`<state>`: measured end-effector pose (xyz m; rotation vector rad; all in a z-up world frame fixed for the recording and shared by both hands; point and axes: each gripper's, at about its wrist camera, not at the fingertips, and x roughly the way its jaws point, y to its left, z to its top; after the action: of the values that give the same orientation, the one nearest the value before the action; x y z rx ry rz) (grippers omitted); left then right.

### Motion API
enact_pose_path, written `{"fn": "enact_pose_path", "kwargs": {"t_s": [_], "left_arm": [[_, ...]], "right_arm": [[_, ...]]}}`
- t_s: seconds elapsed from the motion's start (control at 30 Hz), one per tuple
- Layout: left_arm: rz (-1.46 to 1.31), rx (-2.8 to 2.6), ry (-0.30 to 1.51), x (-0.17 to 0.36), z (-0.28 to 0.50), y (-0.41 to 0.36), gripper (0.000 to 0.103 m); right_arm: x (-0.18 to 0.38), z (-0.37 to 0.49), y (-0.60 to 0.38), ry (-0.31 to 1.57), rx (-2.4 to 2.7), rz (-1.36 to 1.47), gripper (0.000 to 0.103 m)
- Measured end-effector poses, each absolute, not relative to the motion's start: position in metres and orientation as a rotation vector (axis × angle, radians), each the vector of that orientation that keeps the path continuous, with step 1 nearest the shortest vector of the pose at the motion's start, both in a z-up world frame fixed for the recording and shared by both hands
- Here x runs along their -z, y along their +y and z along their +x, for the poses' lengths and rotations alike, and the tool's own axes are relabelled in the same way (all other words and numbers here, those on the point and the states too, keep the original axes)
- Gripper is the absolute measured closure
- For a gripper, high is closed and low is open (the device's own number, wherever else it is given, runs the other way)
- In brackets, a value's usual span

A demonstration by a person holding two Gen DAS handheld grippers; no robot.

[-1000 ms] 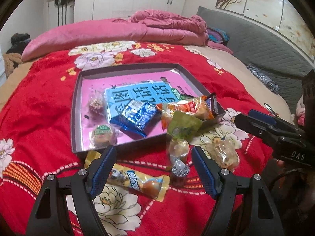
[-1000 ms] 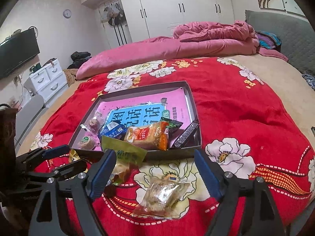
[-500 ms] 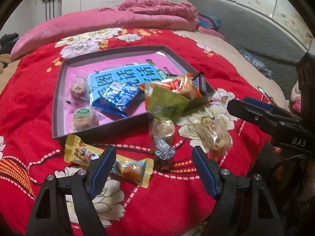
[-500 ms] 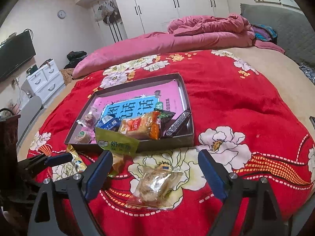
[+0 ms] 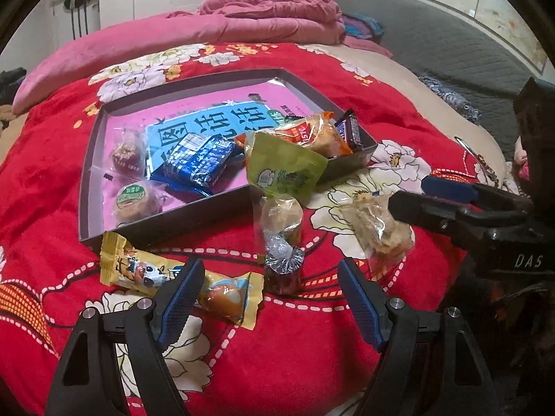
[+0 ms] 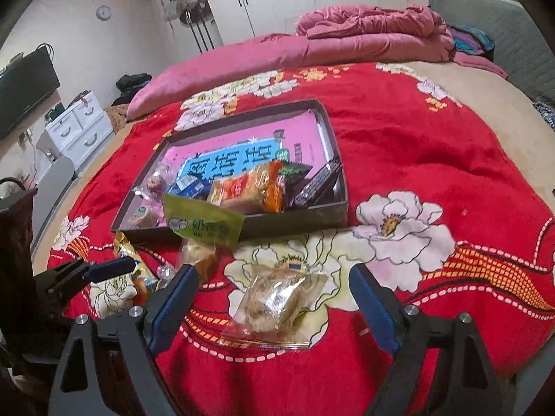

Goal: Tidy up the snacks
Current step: 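Grasp the foil-wrapped candy with the left tool while the right grasps the clear pastry bag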

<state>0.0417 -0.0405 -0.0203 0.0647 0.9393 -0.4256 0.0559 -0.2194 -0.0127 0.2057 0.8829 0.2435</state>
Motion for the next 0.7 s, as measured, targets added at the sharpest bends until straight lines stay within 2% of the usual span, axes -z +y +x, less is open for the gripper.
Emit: {"fn": "enact_pose_path", "kwargs": {"t_s": [0.1, 0.27, 0.33, 0.5, 0.63, 0.7], "left_arm": [[0.074, 0.436, 0.94, 0.022, 0.042, -0.043, 0.023], [0.097, 0.447, 0.939, 0.026, 0.042, -0.047, 0.034], [0.1, 0.451, 0.943, 0.028, 0.043, -0.048, 0.035], [0.095, 0.462, 0.943, 0.029, 0.045, -0.049, 0.036], [0.092, 0.468, 0.949, 0.031, 0.046, -0.05, 0.039], [0.088, 0.47, 0.954, 0.032, 0.048, -0.05, 0.044]], "right_arm": [[0.02, 0.057, -0.218, 0.914, -0.25, 0.212, 0.015], [0.035, 0.062, -0.218, 0.967, -0.231, 0.214, 0.015], [0.04, 0.064, -0.217, 0.98, -0.225, 0.207, 0.016], [0.047, 0.068, -0.209, 0.993, -0.232, 0.165, 0.032], [0.051, 0.072, -0.203, 0.992, -0.241, 0.132, 0.039], [0.051, 0.073, -0.201, 0.991, -0.252, 0.122, 0.048]]}}
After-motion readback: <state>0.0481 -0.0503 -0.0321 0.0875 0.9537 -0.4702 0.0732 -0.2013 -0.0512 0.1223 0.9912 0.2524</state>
